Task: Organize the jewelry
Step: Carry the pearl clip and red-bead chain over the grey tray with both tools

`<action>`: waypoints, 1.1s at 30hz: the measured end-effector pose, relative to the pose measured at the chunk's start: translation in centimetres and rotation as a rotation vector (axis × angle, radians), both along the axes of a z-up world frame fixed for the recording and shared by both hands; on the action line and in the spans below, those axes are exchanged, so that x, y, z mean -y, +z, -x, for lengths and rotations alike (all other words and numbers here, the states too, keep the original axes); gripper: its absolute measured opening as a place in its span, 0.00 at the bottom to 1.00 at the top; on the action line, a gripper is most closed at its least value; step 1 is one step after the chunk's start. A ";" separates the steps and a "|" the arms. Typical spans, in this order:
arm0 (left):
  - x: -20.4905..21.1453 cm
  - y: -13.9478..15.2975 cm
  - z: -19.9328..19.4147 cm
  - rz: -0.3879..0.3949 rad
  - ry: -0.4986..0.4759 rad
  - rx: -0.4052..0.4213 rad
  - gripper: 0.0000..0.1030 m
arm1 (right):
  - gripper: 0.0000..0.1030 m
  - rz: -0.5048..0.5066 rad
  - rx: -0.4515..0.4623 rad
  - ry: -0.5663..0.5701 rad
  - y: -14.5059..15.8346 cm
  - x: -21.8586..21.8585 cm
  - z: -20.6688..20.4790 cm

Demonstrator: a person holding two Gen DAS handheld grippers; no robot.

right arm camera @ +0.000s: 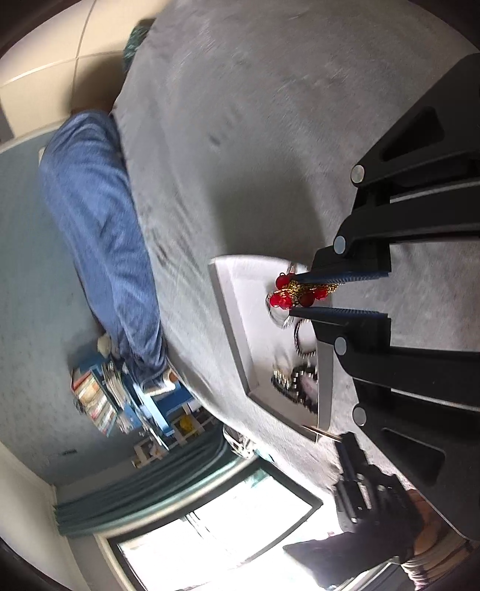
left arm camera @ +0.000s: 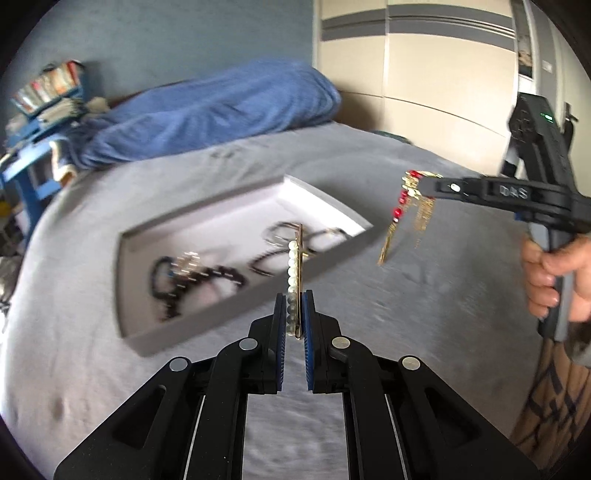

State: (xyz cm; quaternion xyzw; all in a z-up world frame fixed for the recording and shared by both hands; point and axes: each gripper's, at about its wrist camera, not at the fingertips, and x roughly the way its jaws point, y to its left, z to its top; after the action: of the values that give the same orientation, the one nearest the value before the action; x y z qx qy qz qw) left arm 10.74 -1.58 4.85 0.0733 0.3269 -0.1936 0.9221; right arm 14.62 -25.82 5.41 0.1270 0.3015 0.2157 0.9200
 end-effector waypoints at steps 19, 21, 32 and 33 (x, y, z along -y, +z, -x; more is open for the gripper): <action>-4.8 0.1 -4.3 0.048 0.137 -0.034 0.09 | 0.11 0.023 0.064 0.079 2.4 -4.5 -2.6; -5.1 0.1 -5.0 0.063 0.141 -0.045 0.09 | 0.11 0.029 0.069 0.082 2.6 -4.9 -3.0; -5.9 -0.1 -9.3 0.094 0.148 -0.084 0.09 | 0.11 0.041 0.077 0.086 2.8 -6.1 -7.2; -6.1 -0.1 -9.8 0.091 0.152 -0.085 0.09 | 0.11 0.043 0.077 0.087 2.7 -6.2 -7.5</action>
State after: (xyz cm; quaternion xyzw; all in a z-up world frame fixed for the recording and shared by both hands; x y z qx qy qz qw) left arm 20.51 4.49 4.74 -0.0019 0.3614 -0.1405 0.9218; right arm 22.11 -19.61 8.16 0.0854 0.2758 0.2534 0.9233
